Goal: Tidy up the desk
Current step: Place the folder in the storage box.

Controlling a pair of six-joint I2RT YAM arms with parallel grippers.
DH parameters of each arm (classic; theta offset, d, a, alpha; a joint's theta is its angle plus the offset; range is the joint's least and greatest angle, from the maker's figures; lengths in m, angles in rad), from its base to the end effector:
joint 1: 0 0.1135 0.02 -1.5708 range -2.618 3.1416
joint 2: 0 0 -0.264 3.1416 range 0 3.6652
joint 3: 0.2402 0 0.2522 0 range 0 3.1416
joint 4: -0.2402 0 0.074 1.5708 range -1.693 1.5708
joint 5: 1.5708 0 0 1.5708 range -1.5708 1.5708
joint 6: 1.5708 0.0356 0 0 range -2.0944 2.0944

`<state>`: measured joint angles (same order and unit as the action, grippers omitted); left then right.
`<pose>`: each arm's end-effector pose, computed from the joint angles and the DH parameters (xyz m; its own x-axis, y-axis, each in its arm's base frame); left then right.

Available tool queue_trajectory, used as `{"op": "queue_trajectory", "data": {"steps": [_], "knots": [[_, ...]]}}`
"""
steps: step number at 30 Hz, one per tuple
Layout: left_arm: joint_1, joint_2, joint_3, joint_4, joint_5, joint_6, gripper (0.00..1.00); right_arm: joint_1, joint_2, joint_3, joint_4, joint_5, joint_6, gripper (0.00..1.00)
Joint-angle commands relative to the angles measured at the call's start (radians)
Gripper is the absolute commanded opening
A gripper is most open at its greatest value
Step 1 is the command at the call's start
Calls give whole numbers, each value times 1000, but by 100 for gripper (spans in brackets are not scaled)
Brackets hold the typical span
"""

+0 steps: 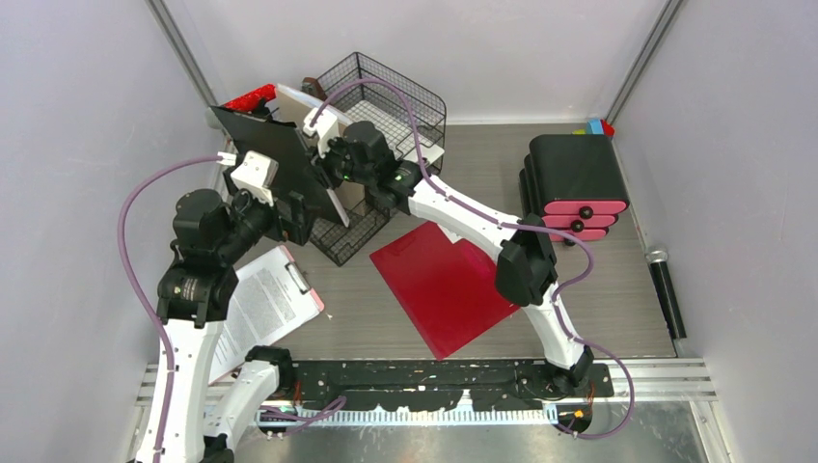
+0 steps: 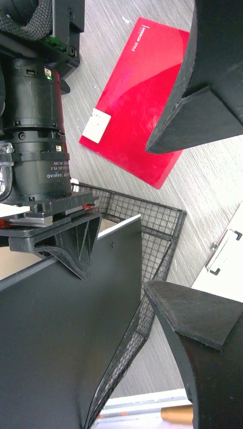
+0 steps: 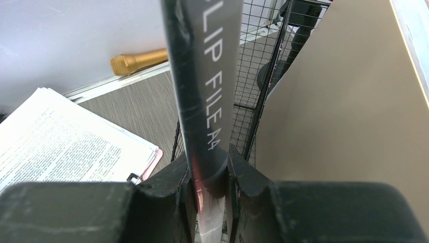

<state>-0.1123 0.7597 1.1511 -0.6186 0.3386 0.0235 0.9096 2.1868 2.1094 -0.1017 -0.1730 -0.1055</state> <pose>0.1348 -0.0271 0.4200 -0.2137 0.0464 -0.9758 0.4324 0.9002 -0.0519 0.3198 0.4211 0.3504 -0.0160 -0.1894 -0.9818 -0.8881 0.4538 -0.0731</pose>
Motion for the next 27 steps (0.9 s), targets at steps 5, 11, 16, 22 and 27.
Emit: {"op": "queue_trajectory", "data": {"steps": [5, 11, 16, 22, 27], "knots": [[5, -14, 41, -33, -88, 51, 100, 7, -46, 40, -48, -43, -7, 32], [5, 13, 99, -45, -183, -17, 100, 5, -58, 47, -99, -77, -15, 30], [5, 18, 104, -12, -242, -66, 100, 5, -61, 71, -117, -99, -29, 46], [5, 11, 100, -15, -260, -61, 100, -3, -39, 163, -175, -105, -65, 49], [5, 2, 99, -24, -281, -44, 100, -7, 19, 271, -316, -120, -78, 49]]}}
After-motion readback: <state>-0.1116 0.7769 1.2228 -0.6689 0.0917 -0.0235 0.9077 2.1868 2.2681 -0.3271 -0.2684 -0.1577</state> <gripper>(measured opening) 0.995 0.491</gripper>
